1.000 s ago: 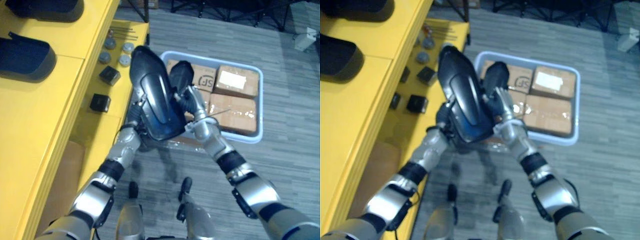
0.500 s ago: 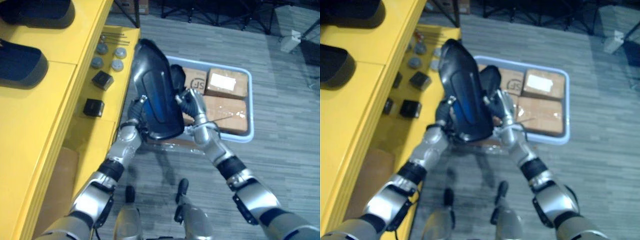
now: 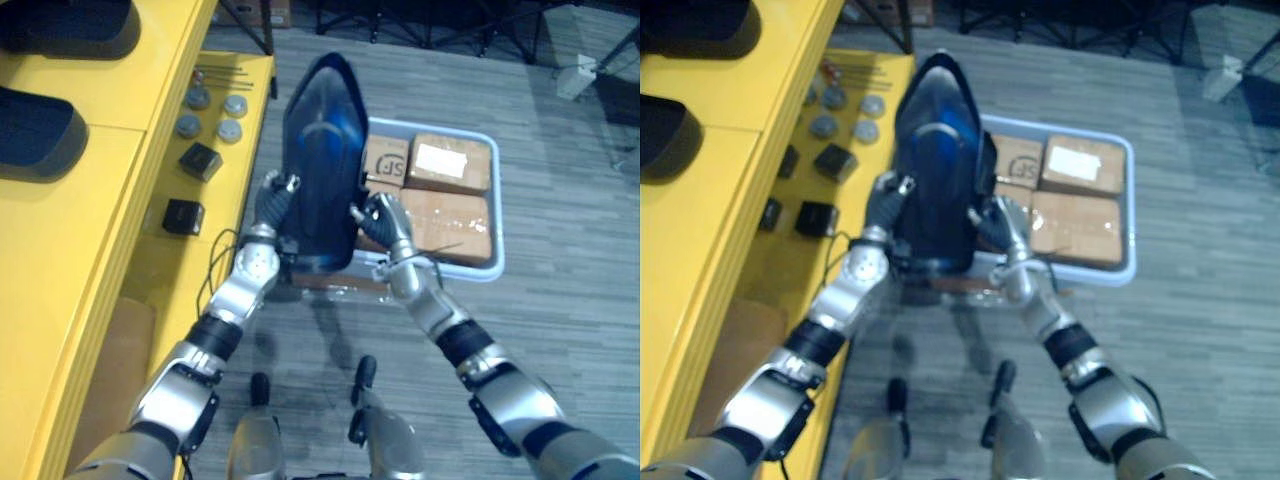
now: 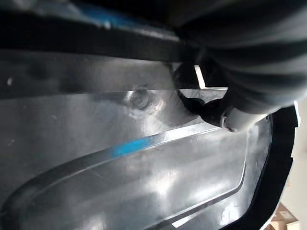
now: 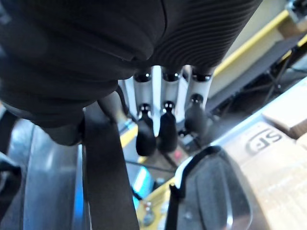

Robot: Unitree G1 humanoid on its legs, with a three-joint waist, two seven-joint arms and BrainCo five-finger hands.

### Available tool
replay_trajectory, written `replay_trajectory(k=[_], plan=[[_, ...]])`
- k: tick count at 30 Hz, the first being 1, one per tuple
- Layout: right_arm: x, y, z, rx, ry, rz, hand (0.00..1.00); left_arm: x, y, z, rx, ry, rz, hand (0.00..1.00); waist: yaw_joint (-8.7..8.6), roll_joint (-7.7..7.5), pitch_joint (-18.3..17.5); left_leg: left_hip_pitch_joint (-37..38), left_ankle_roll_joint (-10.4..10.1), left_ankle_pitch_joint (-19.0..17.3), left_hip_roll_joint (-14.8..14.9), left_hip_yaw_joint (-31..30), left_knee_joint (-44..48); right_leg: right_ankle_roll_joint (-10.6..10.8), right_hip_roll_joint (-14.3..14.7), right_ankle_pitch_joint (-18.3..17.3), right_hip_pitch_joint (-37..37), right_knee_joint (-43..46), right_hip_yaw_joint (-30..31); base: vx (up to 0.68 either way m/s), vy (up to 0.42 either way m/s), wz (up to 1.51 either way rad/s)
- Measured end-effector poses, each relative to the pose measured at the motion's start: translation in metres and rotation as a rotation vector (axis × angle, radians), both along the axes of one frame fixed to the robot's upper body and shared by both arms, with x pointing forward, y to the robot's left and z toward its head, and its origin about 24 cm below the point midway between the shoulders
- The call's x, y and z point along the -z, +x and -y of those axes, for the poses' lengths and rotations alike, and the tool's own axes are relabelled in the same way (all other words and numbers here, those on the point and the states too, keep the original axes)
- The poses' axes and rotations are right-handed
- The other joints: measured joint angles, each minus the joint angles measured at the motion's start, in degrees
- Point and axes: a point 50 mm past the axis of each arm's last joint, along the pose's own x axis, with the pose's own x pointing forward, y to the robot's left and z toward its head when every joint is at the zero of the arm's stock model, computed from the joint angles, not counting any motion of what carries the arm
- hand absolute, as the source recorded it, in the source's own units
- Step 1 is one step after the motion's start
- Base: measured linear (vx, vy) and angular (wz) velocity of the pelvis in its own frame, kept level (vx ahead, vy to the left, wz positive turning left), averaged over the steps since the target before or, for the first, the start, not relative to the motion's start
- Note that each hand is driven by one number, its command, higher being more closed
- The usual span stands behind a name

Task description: Walk over and take plastic housings, then place them on the shelf

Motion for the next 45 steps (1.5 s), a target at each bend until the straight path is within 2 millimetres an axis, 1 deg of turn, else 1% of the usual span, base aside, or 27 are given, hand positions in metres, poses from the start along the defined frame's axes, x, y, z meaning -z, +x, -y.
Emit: replay_trajectory(k=[2, 7, 10, 12, 15, 16, 18, 19, 21, 22, 23, 24, 26, 27, 28, 29, 30, 31, 32, 33, 34, 38, 40, 41, 43, 44, 45], plan=[[0.005, 0.000, 0.000, -0.014, 0.045, -0.067, 0.00, -0.006, -0.002, 0.002, -0.013, 0.025, 0.043, 1.00, 0.06, 0.11, 0.0, 0.0, 0.0, 0.0, 0.0, -0.1, 0.0, 0.0, 0.0, 0.0, 0.1, 0.0, -0.1, 0.00, 0.000, 0.00], [0.009, 0.000, 0.000, -0.002, 0.177, -0.132, 0.00, -0.019, -0.008, 0.008, -0.039, 0.059, 0.132, 1.00, 0.07, 0.90, 0.0, 0.1, 0.0, 0.0, -0.1, -0.3, 0.1, 0.0, -0.1, 0.0, 0.3, 0.0, -0.2, 0.00, 0.000, 0.00], [0.002, 0.002, 0.007, 0.004, 0.261, -0.127, 0.00, -0.024, -0.011, 0.010, -0.075, 0.049, 0.175, 1.00, 0.05, 1.52, -0.2, 0.1, 0.0, 0.0, -0.2, -0.2, 0.1, 0.0, -0.1, 0.0, 0.3, 0.0, -0.2, 0.00, 0.000, 0.00], [-0.003, 0.001, 0.013, 0.014, 0.320, -0.110, 0.00, -0.023, -0.013, 0.012, -0.104, 0.039, 0.188, 1.00, -0.02, 1.97, -0.4, 0.2, 0.0, 0.0, -0.4, 0.1, 0.1, 0.1, -0.1, 0.0, 0.3, 0.0, -0.1, 0.00, 0.001, -0.03], [-0.010, -0.004, 0.019, -0.016, 0.414, -0.111, 0.00, -0.021, -0.020, 0.006, -0.182, 0.061, 0.233, 1.00, -0.55, 2.18, -0.5, 1.1, 0.1, -0.2, -0.3, 1.0, 0.0, 0.1, 0.0, 0.0, 0.8, 0.0, 0.6, 0.01, -0.004, -0.09], [-0.012, -0.008, 0.025, -0.025, 0.457, -0.110, 0.00, -0.021, -0.023, 0.002, -0.234, 0.087, 0.265, 1.00, -0.88, 2.21, -0.6, 1.6, 0.1, -0.4, -0.3, 1.0, 0.0, 0.2, 0.0, -0.1, 1.2, 0.0, 0.6, 0.01, -0.005, -0.06], [-0.016, -0.013, 0.039, -0.011, 0.522, -0.080, 0.00, -0.022, -0.027, -0.007, -0.317, 0.124, 0.312, 1.00, -1.02, 2.31, -0.6, 2.1, 0.2, -0.6, -0.4, 1.3, 0.0, 0.4, 0.1, -0.3, 1.5, 0.0, 0.9, 0.01, -0.007, -0.05], [-0.025, -0.022, 0.053, 0.004, 0.567, -0.005, 0.00, -0.021, -0.031, -0.017, -0.406, 0.144, 0.342, 1.00, -1.29, 2.73, -1.0, 2.1, 0.3, -0.9, -0.5, 1.4, 0.0, 0.9, 0.1, -0.6, 1.5, 0.0, 1.0, 0.01, -0.008, -0.06], [-0.035, -0.031, 0.062, 0.008, 0.625, 0.072, 0.00, -0.014, -0.034, -0.027, -0.486, 0.162, 0.344, 1.00, -1.43, 3.21, -1.7, 2.3, 0.3, -1.1, -0.5, 1.9, 0.0, 1.0, 0.1, -0.7, 1.5, 0.0, 1.6, 0.03, 0.001, -0.12], [-0.042, -0.040, 0.067, -0.005, 0.672, 0.137, 0.00, -0.004, -0.037, -0.036, -0.554, 0.180, 0.327, 1.00, -1.52, 3.52, -2.8, 2.9, 0.2, -1.3, -0.4, 2.6, -0.3, 1.0, 0.2, -0.7, 1.5, 0.0, 2.1, 0.05, 0.011, -0.20], [-0.044, -0.045, 0.069, -0.014, 0.692, 0.159, 0.00, 0.000, -0.039, -0.039, -0.574, 0.189, 0.321, 1.00, -1.54, 3.61, -3.3, 3.2, 0.2, -1.3, -0.4, 2.7, -0.7, 1.0, 0.2, -0.7, 1.5, 0.0, 2.3, 0.08, 0.017, -0.16], [-0.048, -0.055, 0.075, -0.031, 0.740, 0.206, 0.00, 0.007, -0.042, -0.041, -0.598, 0.201, 0.311, 1.00, -1.72, 3.86, -4.4, 3.4, 0.2, -1.3, -0.4, 2.8, -1.1, 1.0, 0.2, -0.7, 1.5, 0.0, 2.3, 0.07, 0.016, -0.06], [-0.054, -0.071, 0.087, -0.051, 0.804, 0.280, 0.00, 0.017, -0.047, -0.048, -0.632, 0.205, 0.286, 1.00, -1.90, 3.83, -5.7, 4.3, 0.2, -1.3, -0.4, 3.5, -1.9, 1.0, 0.2, -0.7, 1.6, 0.0, 2.8, 0.07, 0.021, -0.10], [-0.055, -0.075, 0.091, -0.045, 0.810, 0.301, 0.00, 0.020, -0.047, -0.050, -0.645, 0.205, 0.277, 1.00, -1.91, 3.77, -6.0, 4.5, 0.2, -1.4, -0.4, 3.9, -2.0, 1.0, 0.2, -0.7, 1.6, 0.0, 3.2, 0.06, 0.025, -0.20], [-0.056, -0.082, 0.098, -0.022, 0.812, 0.333, 0.00, 0.025, -0.048, -0.058, -0.677, 0.205, 0.256, 1.00, -1.99, 3.71, -6.1, 5.3, 0.3, -1.5, -0.4, 4.5, -2.2, 1.1, 0.2, -0.8, 2.0, 0.0, 3.7, 0.04, 0.011, -0.14], [-0.053, -0.090, 0.106, 0.021, 0.806, 0.353, 0.00, 0.029, -0.047, -0.065, -0.707, 0.208, 0.235, 1.00, -2.41, 3.70, -6.1, 6.2, 0.4, -1.6, -0.4, 4.6, -2.6, 1.3, 0.2, -0.9, 2.6, 0.0, 3.7, 0.02, 0.011, -0.12], [-0.050, -0.093, 0.110, 0.043, 0.805, 0.356, 0.00, 0.031, -0.047, -0.068, -0.721, 0.210, 0.226, 1.00, -2.68, 3.64, -6.4, 6.4, 0.4, -1.6, -0.5, 4.7, -2.9, 1.4, 0.1, -1.0, 2.7, 0.0, 3.7, 0.00, 0.011, -0.03], [-0.041, -0.099, 0.116, 0.088, 0.807, 0.344, 0.00, 0.036, -0.048, -0.074, -0.750, 0.213, 0.205, 1.00, -3.14, 3.54, -7.5, 6.5, 0.4, -1.6, -0.6, 4.9, -3.3, 1.6, 0.1, -1.1, 2.5, 0.0, 3.8, 0.01, 0.018, -0.08], [-0.036, -0.102, 0.119, 0.109, 0.808, 0.330, 0.00, 0.038, -0.049, -0.077, -0.763, 0.215, 0.197, 1.00, -3.25, 3.42, -8.1, 6.7, 0.4, -1.6, -0.5, 5.3, -3.5, 1.7, 0.1, -1.3, 2.4, 0.0, 4.1, 0.03, 0.018, -0.19], [-0.026, -0.108, 0.123, 0.146, 0.810, 0.305, 0.00, 0.044, -0.052, -0.082, -0.785, 0.206, 0.184, 1.00, -3.37, 3.48, -9.2, 7.3, 0.4, -1.6, -0.5, 5.9, -4.0, 1.8, 0.2, -1.4, 2.3, 0.0, 4.7, 0.05, 0.013, -0.16], [-0.015, -0.116, 0.130, 0.204, 0.821, 0.284, 0.00, 0.048, -0.056, -0.084, -0.786, 0.190, 0.185, 1.00, -4.17, 3.73, -10.5, 7.3, 0.5, -1.6, -0.5, 5.9, -4.3, 2.0, 0.2, -1.6, 2.3, 0.0, 4.7, 0.05, 0.012, -0.11], [0.008, -0.133, 0.142, 0.336, 0.854, 0.245, 0.00, 0.051, -0.064, -0.081, -0.754, 0.111, 0.200, 1.00, -4.71, 4.19, -11.5, 8.1, 0.5, -1.6, -0.6, 6.7, -5.0, 2.1, 0.2, -1.7, 2.4, 0.0, 5.1, 0.03, 0.016, -0.08], [0.025, -0.143, 0.146, 0.410, 0.886, 0.203, 0.00, 0.050, -0.071, -0.079, -0.735, 0.044, 0.212, 1.00, -4.99, 4.28, -12.2, 8.3, 0.5, -1.6, -0.5, 6.8, -5.1, 2.1, 0.1, -1.8, 2.5, 0.0, 5.1, 0.02, 0.006, -0.01], [0.029, -0.145, 0.146, 0.426, 0.899, 0.190, 0.00, 0.048, -0.074, -0.078, -0.729, 0.028, 0.216, 1.00, -5.00, 4.28, -12.2, 8.4, 0.5, -1.6, -0.5, 6.8, -5.1, 2.1, 0.1, -1.8, 2.6, 0.0, 5.0, 0.00, 0.000, 0.00], [0.053, -0.152, 0.143, 0.490, 0.932, 0.107, 0.00, 0.047, -0.085, -0.076, -0.670, -0.079, 0.222, 1.00, -4.99, 4.36, -12.7, 9.1, 0.5, -1.7, -0.5, 6.7, -5.3, 2.1, 0.1, -2.0, 3.2, 0.0, 4.9, 0.00, 0.000, 0.00], [0.060, -0.154, 0.142, 0.510, 0.940, 0.083, 0.00, 0.047, -0.088, -0.075, -0.649, -0.100, 0.225, 1.00, -4.99, 4.40, -13.1, 9.1, 0.5, -1.7, -0.5, 6.7, -5.3, 2.1, 0.0, -2.0, 3.2, 0.0, 4.8, 0.01, 0.003, 0.03], [0.062, -0.155, 0.141, 0.517, 0.943, 0.075, 0.00, 0.047, -0.089, -0.075, -0.642, -0.107, 0.226, 1.00, -4.97, 4.39, -13.2, 9.0, 0.5, -1.7, -0.5, 6.6, -5.3, 2.1, 0.0, -2.1, 3.2, 0.0, 4.8, 0.02, 0.003, 0.07]])
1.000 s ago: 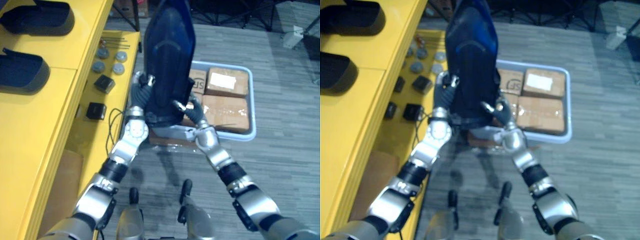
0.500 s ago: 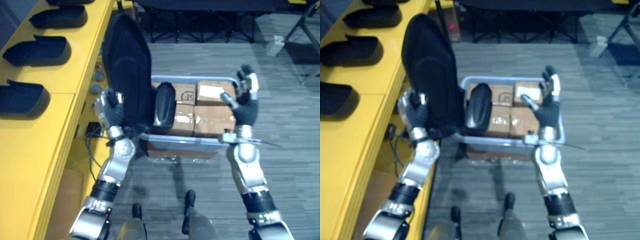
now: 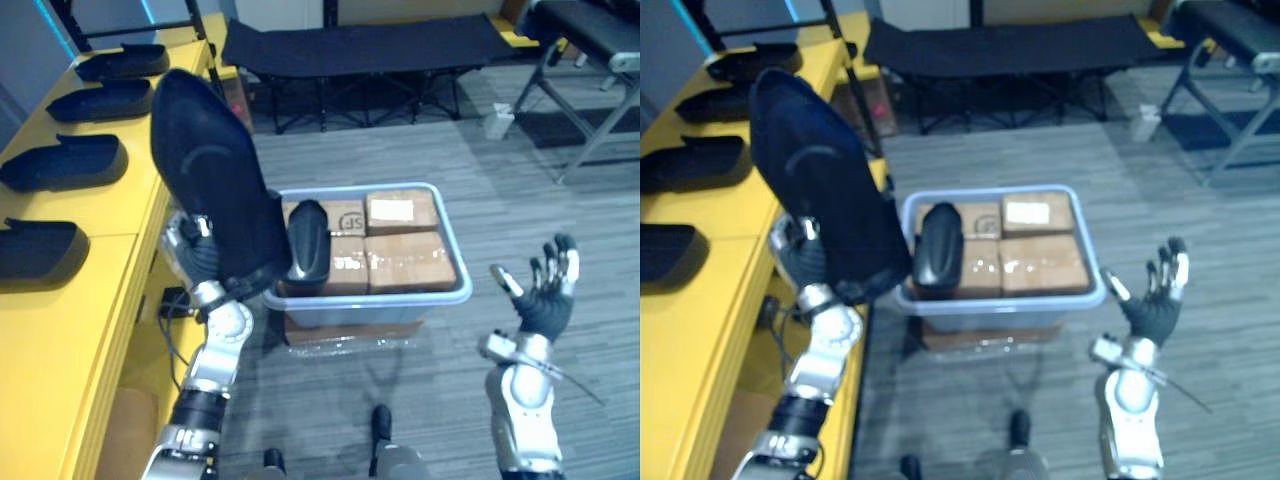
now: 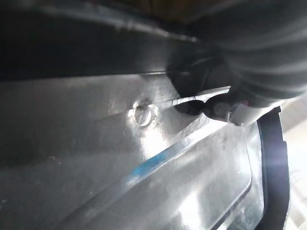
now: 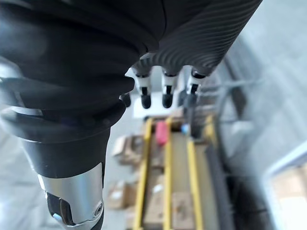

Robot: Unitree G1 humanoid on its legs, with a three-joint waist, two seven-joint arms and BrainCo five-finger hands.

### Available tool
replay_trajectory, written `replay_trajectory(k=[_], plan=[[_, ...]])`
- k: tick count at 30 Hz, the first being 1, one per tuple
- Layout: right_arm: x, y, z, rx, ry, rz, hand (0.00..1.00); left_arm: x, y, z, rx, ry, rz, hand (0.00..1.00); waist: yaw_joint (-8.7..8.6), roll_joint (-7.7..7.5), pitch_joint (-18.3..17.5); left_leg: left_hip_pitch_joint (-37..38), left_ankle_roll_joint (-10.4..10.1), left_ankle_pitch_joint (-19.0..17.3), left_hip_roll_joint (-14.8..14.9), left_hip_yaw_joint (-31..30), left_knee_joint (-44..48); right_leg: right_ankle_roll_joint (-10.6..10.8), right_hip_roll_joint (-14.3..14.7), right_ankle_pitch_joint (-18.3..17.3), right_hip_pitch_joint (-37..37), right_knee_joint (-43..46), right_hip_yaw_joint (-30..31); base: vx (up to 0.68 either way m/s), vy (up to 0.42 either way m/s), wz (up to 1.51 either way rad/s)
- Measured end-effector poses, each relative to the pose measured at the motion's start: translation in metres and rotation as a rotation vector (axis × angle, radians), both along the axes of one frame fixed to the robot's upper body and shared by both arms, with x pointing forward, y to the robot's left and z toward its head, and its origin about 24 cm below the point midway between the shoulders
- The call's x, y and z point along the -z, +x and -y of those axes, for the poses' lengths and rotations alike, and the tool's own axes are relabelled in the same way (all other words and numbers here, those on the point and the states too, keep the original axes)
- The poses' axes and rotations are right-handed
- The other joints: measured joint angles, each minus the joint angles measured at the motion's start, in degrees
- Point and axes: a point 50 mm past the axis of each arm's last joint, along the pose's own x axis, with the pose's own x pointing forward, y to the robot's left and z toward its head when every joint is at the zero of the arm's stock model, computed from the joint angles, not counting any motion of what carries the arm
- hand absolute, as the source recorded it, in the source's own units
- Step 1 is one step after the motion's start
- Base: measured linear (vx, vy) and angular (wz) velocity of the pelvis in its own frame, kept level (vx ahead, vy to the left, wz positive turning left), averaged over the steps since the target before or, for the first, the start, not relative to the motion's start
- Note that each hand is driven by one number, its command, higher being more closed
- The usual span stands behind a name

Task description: Walk over and take plastic housings, then place them on the shelf

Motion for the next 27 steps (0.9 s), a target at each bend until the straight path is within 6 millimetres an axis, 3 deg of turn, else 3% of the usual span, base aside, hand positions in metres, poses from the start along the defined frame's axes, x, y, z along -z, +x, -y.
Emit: replay_trajectory(k=[1, 7, 15, 20, 22, 27], plan=[[0.020, -0.006, -0.002, 0.026, 0.044, -0.078, 0.00, -0.001, -0.009, 0.003, 0.094, -0.028, 0.034, 1.00, 0.33, 0.25, -1.4, -0.1, 0.0, 0.0, -0.1, -0.4, 0.0, 0.0, -0.1, -0.2, 0.1, 0.0, -0.4, 0.01, 0.001, 0.10], [0.039, -0.013, -0.002, 0.044, 0.067, -0.153, 0.00, -0.005, -0.028, 0.001, 0.252, -0.093, 0.087, 1.00, 0.48, 1.66, -3.8, 0.1, 0.1, -0.1, -0.1, -2.5, 0.0, 0.3, -0.2, -1.6, 2.1, -0.5, -3.0, -0.01, -0.006, 0.18], [0.040, -0.011, -0.006, -0.014, 0.056, -0.154, 0.00, -0.013, -0.061, -0.049, 0.090, -0.071, 0.147, 1.00, 2.31, 2.21, -5.1, -0.1, -0.1, 0.0, 0.0, -5.3, 0.1, 0.0, -0.2, -2.9, 4.0, -0.5, -6.3, 0.01, -0.006, 0.18], [0.034, 0.000, -0.019, -0.127, 0.039, -0.126, 0.00, -0.021, -0.096, -0.095, -0.145, 0.007, 0.155, 1.00, 6.10, 2.21, -5.4, -2.2, -0.2, 0.3, -0.4, -9.5, 0.3, 0.0, -1.0, -3.3, 4.9, -0.5, -11.1, 0.03, -0.004, 0.44], [0.030, 0.011, -0.035, -0.206, 0.025, -0.108, 0.00, -0.016, -0.123, -0.120, -0.300, 0.028, 0.115, 1.00, 8.79, 2.06, -6.1, -2.3, -0.2, 0.3, -0.5, -12.2, 0.3, 0.4, -1.0, -3.6, 6.2, -0.5, -14.0, 0.09, -0.012, 0.58], [0.026, 0.029, -0.057, -0.311, -0.015, -0.096, 0.00, -0.005, -0.170, -0.147, -0.508, 0.014, 0.061, 1.00, 14.26, 1.01, -7.8, -3.4, 0.0, 0.5, -1.6, -17.1, 0.3, 0.6, -1.5, -3.7, 8.5, 0.0, -19.5, 0.09, 0.000, 0.58]])
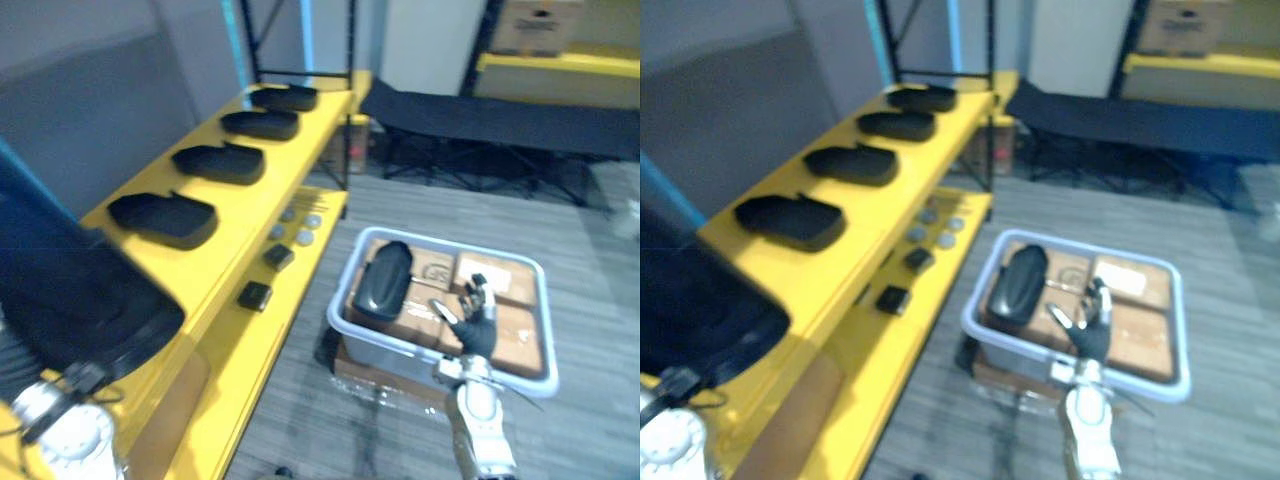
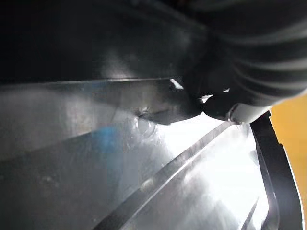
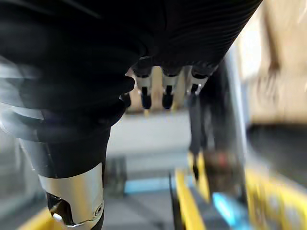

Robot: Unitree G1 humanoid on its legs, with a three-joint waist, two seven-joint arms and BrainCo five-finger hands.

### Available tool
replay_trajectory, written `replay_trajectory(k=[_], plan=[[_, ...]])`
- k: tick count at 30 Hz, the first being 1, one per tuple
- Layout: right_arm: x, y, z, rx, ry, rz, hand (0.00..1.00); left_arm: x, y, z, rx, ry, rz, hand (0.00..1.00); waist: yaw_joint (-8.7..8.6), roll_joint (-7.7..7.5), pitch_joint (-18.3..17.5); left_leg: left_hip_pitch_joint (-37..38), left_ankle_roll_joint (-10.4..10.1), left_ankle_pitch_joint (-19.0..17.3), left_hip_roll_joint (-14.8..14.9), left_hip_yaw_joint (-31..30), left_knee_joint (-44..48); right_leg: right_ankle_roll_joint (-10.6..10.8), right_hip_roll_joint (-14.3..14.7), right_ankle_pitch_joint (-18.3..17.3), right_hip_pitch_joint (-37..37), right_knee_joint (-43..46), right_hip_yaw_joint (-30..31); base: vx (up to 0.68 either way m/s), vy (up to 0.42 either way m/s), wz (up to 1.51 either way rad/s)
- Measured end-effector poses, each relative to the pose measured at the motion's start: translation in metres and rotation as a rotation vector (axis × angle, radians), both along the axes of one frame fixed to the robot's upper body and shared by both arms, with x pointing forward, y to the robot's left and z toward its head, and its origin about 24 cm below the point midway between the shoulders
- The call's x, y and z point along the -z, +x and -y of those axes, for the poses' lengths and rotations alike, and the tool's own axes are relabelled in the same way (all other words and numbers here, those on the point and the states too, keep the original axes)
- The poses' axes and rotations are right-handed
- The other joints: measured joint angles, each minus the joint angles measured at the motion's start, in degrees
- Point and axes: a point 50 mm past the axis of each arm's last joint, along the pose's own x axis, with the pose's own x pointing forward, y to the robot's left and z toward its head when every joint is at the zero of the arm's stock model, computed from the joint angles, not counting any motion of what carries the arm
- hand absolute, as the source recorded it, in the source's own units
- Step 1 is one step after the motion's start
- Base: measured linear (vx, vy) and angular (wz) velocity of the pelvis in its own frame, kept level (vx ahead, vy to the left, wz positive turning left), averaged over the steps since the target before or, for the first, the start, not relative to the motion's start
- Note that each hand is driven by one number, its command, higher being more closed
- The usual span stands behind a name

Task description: Walk over and take plastic housings, then place them on the shelf

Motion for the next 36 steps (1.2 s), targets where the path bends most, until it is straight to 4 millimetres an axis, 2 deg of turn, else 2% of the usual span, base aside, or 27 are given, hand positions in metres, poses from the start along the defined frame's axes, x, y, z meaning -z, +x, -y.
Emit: replay_trajectory(k=[2, 5, 7, 10, 12, 15, 17, 20, 21, 22, 24, 26, 29, 32, 34, 36], plan=[[-0.004, 0.006, -0.012, -0.061, -0.005, 0.020, 0.00, 0.012, -0.021, -0.004, -0.067, -0.091, 0.014, 1.00, 2.05, -0.55, -0.3, -0.6, 0.5, 0.1, -1.0, -2.5, 0.0, 0.7, -1.0, -0.5, 1.5, 0.0, -2.5, 0.03, 0.034, 0.59], [-0.004, 0.009, -0.026, -0.128, -0.004, 0.005, 0.00, 0.023, -0.037, -0.002, -0.118, -0.168, 0.015, 1.00, 3.14, -0.96, -0.4, -0.7, 1.0, -0.1, -2.1, -4.4, -0.2, 1.7, -1.7, -1.5, 3.1, 0.0, -4.6, 0.02, 0.023, 0.46], [0.003, 0.008, -0.033, -0.154, -0.001, -0.038, 0.00, 0.030, -0.044, 0.002, -0.106, -0.217, 0.016, 1.00, 3.29, -1.72, -0.7, -1.6, 1.6, -0.1, -2.1, -3.6, 0.1, 2.5, -2.0, -2.7, 5.3, 0.1, -8.9, 0.05, -0.001, 0.85], [0.007, 0.006, -0.026, -0.131, -0.034, -0.072, 0.00, 0.023, -0.037, 0.008, -0.011, -0.185, 0.013, 1.00, 2.05, -2.66, 0.2, -5.4, 1.9, 2.4, -0.6, 3.3, 2.3, 3.6, -2.7, -3.3, 8.5, 0.7, -17.1, 0.06, 0.025, 1.39], [0.007, 0.006, -0.022, -0.108, -0.056, -0.082, 0.00, 0.017, -0.034, 0.010, 0.038, -0.164, 0.025, 1.00, 2.05, -3.01, 1.5, -7.0, 1.6, 3.2, -1.1, 3.8, 3.8, 3.7, -3.5, -3.2, 9.4, 1.7, -19.3, 0.05, 0.108, 1.01], [0.006, 0.006, -0.021, -0.090, -0.088, -0.078, 0.00, 0.012, -0.030, 0.014, 0.119, -0.170, 0.059, 1.00, 2.87, -2.99, 3.8, -8.5, 2.5, 4.1, -2.6, 3.0, 4.2, 3.3, -5.2, -3.5, 9.4, 3.5, -19.6, 0.03, 0.145, 0.60], [0.006, 0.007, -0.020, -0.094, -0.099, -0.075, 0.00, 0.013, -0.026, 0.017, 0.150, -0.184, 0.065, 1.00, 2.76, -2.10, 5.8, -8.5, 2.7, 4.4, -2.9, 3.8, 4.5, 3.1, -6.4, -3.7, 9.3, 5.6, -19.2, -0.01, 0.115, 0.22], [0.005, 0.006, -0.016, -0.090, -0.100, -0.070, 0.00, 0.011, -0.020, 0.020, 0.177, -0.175, 0.095, 1.00, 1.70, -1.86, 8.2, -8.7, 3.4, 3.4, -3.2, 4.1, 5.0, 1.2, -7.0, -5.6, 9.2, 7.5, -15.2, 0.01, 0.075, 0.09], [0.006, 0.006, -0.013, -0.079, -0.100, -0.072, 0.00, 0.007, -0.012, 0.021, 0.216, -0.157, 0.112, 1.00, 0.95, -2.69, 8.9, -8.7, 3.4, 3.5, -3.1, 5.2, 5.1, -0.4, -7.1, -9.5, 8.9, 8.5, -11.1, 0.04, 0.043, 0.37], [0.006, 0.005, -0.012, -0.073, -0.100, -0.071, 0.00, 0.003, -0.007, 0.021, 0.242, -0.140, 0.120, 1.00, 0.16, -3.18, 9.1, -9.1, 3.5, 3.7, -3.4, 5.0, 5.1, -0.7, -7.0, -12.3, 8.3, 9.4, -7.6, 0.04, 0.028, 0.49], [0.007, 0.001, -0.004, -0.040, -0.111, -0.060, 0.00, -0.002, 0.007, 0.026, 0.319, -0.120, 0.140, 1.00, -0.68, -3.61, 9.3, -9.9, 3.1, 4.4, -3.4, 2.1, 5.5, -1.8, -5.9, -14.0, 7.3, 11.8, -1.2, 0.05, 0.079, 0.69], [0.014, -0.011, 0.014, 0.035, -0.118, -0.090, 0.00, -0.008, 0.028, 0.035, 0.453, -0.112, 0.167, 1.00, -2.83, -2.12, 10.2, -9.4, 2.8, 7.2, -3.5, -3.0, 3.1, -1.2, -4.6, -14.5, 6.6, 17.2, 6.3, 0.02, 0.199, 1.14], [0.015, -0.015, 0.018, 0.048, -0.122, -0.100, 0.00, -0.012, 0.033, 0.036, 0.486, -0.096, 0.178, 1.00, -2.74, -2.34, 10.8, -9.1, 1.8, 9.8, -3.8, -3.8, 0.9, 0.0, -5.4, -18.3, 5.4, 20.3, 7.7, -0.02, 0.043, 0.37], [0.016, -0.015, 0.018, 0.012, -0.136, -0.103, 0.00, -0.005, 0.031, 0.039, 0.489, -0.121, 0.151, 1.00, -2.76, -0.94, 12.4, -8.6, 0.9, 10.6, -3.7, -3.4, 0.9, 2.6, -5.4, -21.1, 5.9, 20.0, 8.8, -0.07, -0.078, -0.10], [0.021, -0.023, 0.020, -0.010, -0.160, -0.133, 0.00, -0.003, 0.030, 0.041, 0.499, -0.121, 0.131, 1.00, -2.99, 0.07, 13.1, -7.5, 0.5, 10.7, -3.4, -3.2, 0.8, 4.7, -5.2, -22.9, 7.5, 18.5, 8.8, -0.10, -0.076, -0.11], [0.027, -0.030, 0.022, -0.016, -0.165, -0.161, 0.00, -0.003, 0.029, 0.043, 0.509, -0.119, 0.127, 1.00, -3.10, 0.58, 12.8, -7.5, 0.6, 10.7, -2.8, -3.1, 0.4, 4.0, -4.7, -23.7, 7.5, 18.1, 8.8, -0.07, -0.031, -0.03]])
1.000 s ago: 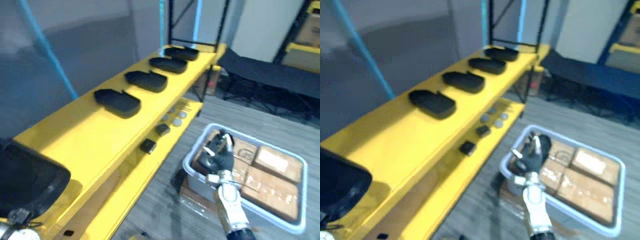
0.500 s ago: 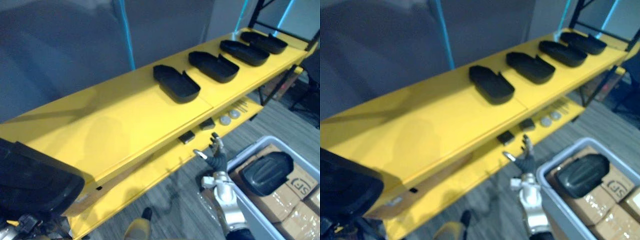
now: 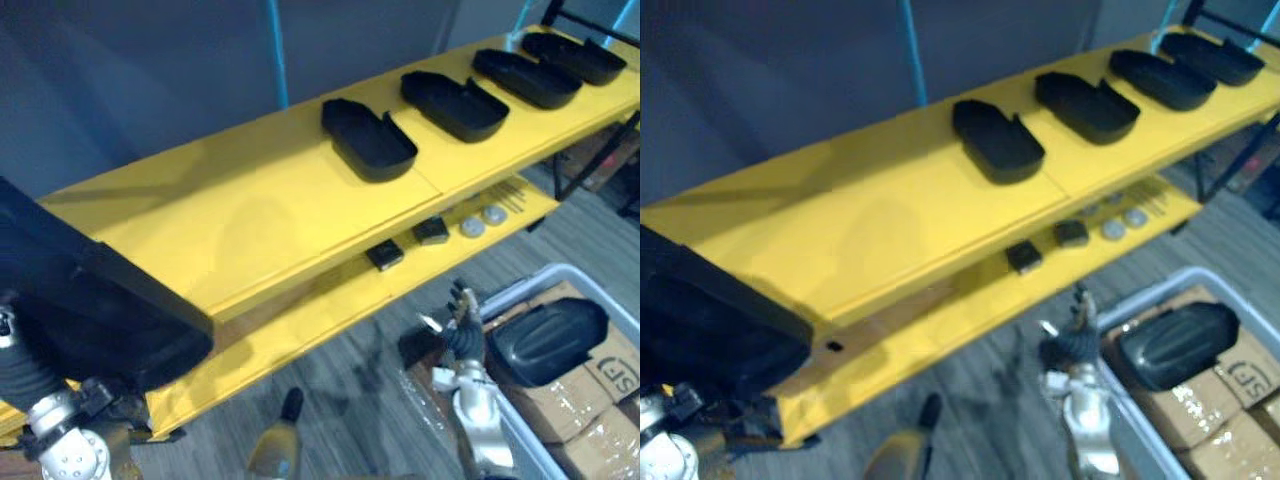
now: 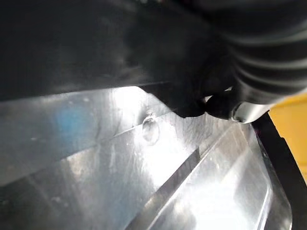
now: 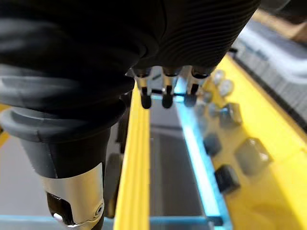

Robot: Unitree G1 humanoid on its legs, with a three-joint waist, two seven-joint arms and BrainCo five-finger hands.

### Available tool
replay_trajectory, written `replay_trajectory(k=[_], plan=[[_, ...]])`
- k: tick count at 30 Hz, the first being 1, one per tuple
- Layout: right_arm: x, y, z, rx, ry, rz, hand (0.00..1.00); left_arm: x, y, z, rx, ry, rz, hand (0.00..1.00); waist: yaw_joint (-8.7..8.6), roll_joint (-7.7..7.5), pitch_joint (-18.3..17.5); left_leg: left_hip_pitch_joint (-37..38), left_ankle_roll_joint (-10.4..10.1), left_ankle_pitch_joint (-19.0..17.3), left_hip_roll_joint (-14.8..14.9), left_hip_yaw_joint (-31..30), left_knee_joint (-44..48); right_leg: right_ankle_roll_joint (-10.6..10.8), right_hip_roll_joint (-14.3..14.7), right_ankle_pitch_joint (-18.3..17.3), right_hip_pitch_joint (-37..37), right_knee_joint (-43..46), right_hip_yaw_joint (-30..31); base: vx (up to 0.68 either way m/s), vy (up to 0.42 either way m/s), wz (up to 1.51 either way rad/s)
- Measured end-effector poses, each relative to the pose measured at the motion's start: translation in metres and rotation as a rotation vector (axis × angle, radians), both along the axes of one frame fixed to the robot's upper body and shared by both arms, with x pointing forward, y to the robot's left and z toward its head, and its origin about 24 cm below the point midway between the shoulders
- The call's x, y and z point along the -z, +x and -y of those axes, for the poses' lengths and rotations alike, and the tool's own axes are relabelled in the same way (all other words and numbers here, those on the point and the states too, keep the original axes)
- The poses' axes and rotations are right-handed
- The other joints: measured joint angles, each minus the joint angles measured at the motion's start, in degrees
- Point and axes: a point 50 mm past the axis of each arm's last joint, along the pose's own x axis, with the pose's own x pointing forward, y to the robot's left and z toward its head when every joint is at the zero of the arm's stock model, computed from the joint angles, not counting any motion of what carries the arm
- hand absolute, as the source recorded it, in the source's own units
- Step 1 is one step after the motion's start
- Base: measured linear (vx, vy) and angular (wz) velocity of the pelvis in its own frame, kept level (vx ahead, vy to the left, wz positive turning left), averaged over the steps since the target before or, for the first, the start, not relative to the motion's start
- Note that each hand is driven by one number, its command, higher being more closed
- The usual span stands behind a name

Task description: Walk over and take plastic housings, then place them on the shelf

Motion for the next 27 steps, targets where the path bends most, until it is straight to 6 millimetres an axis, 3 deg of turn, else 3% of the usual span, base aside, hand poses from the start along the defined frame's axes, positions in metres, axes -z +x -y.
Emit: replay_trajectory(k=[2, 4, 6, 7, 9, 10, 11, 12, 14, 15, 17, 18, 20, 21, 22, 24, 27], plan=[[0.000, -0.001, 0.000, -0.006, 0.002, -0.002, 0.00, -0.004, -0.001, 0.001, 0.001, 0.014, 0.021, 1.00, -0.11, -0.09, -0.1, -0.1, 0.0, 0.0, 0.1, 0.3, -0.2, -0.2, -0.2, -0.4, 0.0, -0.2, 0.0, -0.02, 0.030, 0.01], [-0.003, 0.000, -0.003, -0.003, 0.012, 0.029, 0.00, -0.015, -0.002, 0.002, 0.019, 0.064, 0.065, 1.00, 0.11, -1.66, 0.2, -0.7, 0.2, -0.2, -0.7, 0.6, 0.0, -1.1, -1.0, -1.1, -0.2, -0.3, 0.1, 0.06, 0.054, 0.14], [-0.007, 0.000, -0.006, 0.014, 0.028, 0.060, 0.00, -0.029, -0.003, 0.003, 0.037, 0.116, 0.115, 1.00, 0.14, -4.25, -0.2, -2.4, 2.5, -2.0, -2.8, 3.1, 2.8, -4.2, -2.5, -2.4, 0.0, -1.0, 0.1, 0.19, 0.055, 0.25], [-0.014, 0.001, -0.004, 0.030, 0.013, 0.094, 0.00, -0.038, -0.001, 0.006, 0.066, 0.156, 0.156, 1.00, -0.02, -5.29, -0.3, -2.2, 3.0, -4.7, -3.7, 5.0, 4.9, -6.9, -3.6, 0.3, -0.3, 4.3, 0.8, 0.21, 0.110, 0.26], [-0.019, 0.004, -0.004, 0.038, 0.005, 0.121, 0.00, -0.044, 0.006, 0.009, 0.101, 0.185, 0.177, 1.00, -0.79, -5.40, -0.9, -1.6, 3.4, -5.4, -3.8, 4.2, 5.7, -9.0, -5.3, 5.3, -7.0, 17.3, 5.0, 0.10, 0.252, 0.27], [-0.026, 0.009, -0.006, 0.043, 0.011, 0.159, 0.00, -0.052, 0.009, 0.009, 0.117, 0.229, 0.193, 1.00, -1.48, -5.44, -0.9, 0.4, 4.8, -6.9, -3.5, 3.7, 5.1, -9.4, -6.3, 13.4, -11.9, 27.2, 8.1, 0.03, 0.291, 0.12], [-0.027, 0.010, -0.006, 0.048, 0.014, 0.173, 0.00, -0.055, 0.011, 0.009, 0.124, 0.242, 0.199, 1.00, -1.76, -5.37, -0.9, 1.3, 5.3, -7.3, -3.2, 3.5, 4.7, -9.0, -7.0, 15.6, -13.5, 30.2, 9.0, 0.02, 0.278, 0.04], [-0.031, 0.012, -0.005, 0.052, 0.009, 0.196, 0.00, -0.059, 0.014, 0.010, 0.126, 0.253, 0.212, 1.00, -2.37, -5.25, -0.8, 3.1, 6.2, -8.0, -2.9, 3.5, 4.3, -7.9, -7.3, 10.1, -16.2, 34.3, 10.2, -0.02, 0.167, -0.01], [-0.041, 0.017, -0.001, 0.062, -0.021, 0.246, 0.00, -0.064, 0.022, 0.011, 0.109, 0.255, 0.235, 1.00, -3.27, -4.47, -0.6, 5.8, 5.9, -8.5, -1.7, 3.5, 3.4, -7.2, -5.0, 5.2, -18.5, 29.1, 9.9, -0.01, 0.131, 0.01], [-0.043, 0.017, 0.001, 0.069, -0.028, 0.253, 0.00, -0.066, 0.025, 0.011, 0.112, 0.256, 0.243, 1.00, -3.47, -4.36, -0.6, 6.0, 5.7, -8.7, -1.4, 3.3, 3.3, -6.8, -4.1, 4.6, -18.8, 25.7, 10.0, 0.10, 0.055, 0.21], [-0.047, 0.015, 0.009, 0.097, -0.042, 0.282, 0.00, -0.071, 0.039, 0.010, 0.128, 0.244, 0.257, 1.00, -4.33, -4.34, -0.7, 5.9, 5.1, -9.0, -1.2, 1.8, 3.0, -6.4, -1.1, 4.7, -19.5, 15.4, 12.8, 0.16, -0.037, 0.40], [-0.051, 0.015, 0.014, 0.111, -0.059, 0.295, 0.00, -0.069, 0.047, 0.009, 0.126, 0.219, 0.254, 1.00, -4.53, -4.50, -0.8, 6.0, 4.6, -9.3, -1.2, 1.2, 2.9, -4.8, 0.5, 5.7, -19.6, 10.1, 15.9, 0.16, -0.133, 0.52], [-0.059, 0.013, 0.021, 0.127, -0.087, 0.327, 0.00, -0.063, 0.054, 0.010, 0.142, 0.183, 0.237, 1.00, -4.64, -5.74, -1.6, 6.0, 3.4, -10.1, -2.3, -0.3, 2.9, -4.2, 0.5, 9.9, -18.1, 4.9, 15.3, 0.16, -0.208, 0.45], [-0.065, 0.015, 0.025, 0.118, -0.109, 0.351, 0.00, -0.058, 0.052, 0.011, 0.139, 0.167, 0.227, 1.00, -4.32, -6.41, -2.2, 6.0, 2.4, -10.9, -3.0, -0.5, 3.0, -0.6, 0.0, 10.3, -16.2, 1.6, 13.8, 0.16, -0.276, 0.27], [-0.073, 0.019, 0.031, 0.102, -0.154, 0.371, 0.00, -0.047, 0.050, 0.015, 0.140, 0.113, 0.207, 1.00, -4.27, -3.43, -2.7, 5.5, 1.8, -11.3, -1.0, 0.3, 3.7, -1.5, 2.0, 11.7, -14.0, -2.1, 12.1, 0.16, -0.277, 0.22], [-0.081, 0.023, 0.037, 0.089, -0.196, 0.391, 0.00, -0.038, 0.048, 0.021, 0.156, 0.080, 0.182, 1.00, -4.17, -0.52, -4.1, 6.3, 1.1, -11.6, 1.2, 0.5, 3.0, -2.5, 4.4, 13.0, -11.1, -5.9, 10.4, 0.15, -0.210, 0.19], [-0.093, 0.030, 0.038, 0.081, -0.205, 0.440, 0.00, -0.043, 0.043, 0.025, 0.173, 0.106, 0.204, 1.00, -4.07, 1.10, -5.5, 8.7, 0.3, -11.6, 2.9, 1.4, 1.3, -2.7, 6.4, 13.1, -8.4, -7.9, 9.5, 0.12, -0.116, 0.05]])
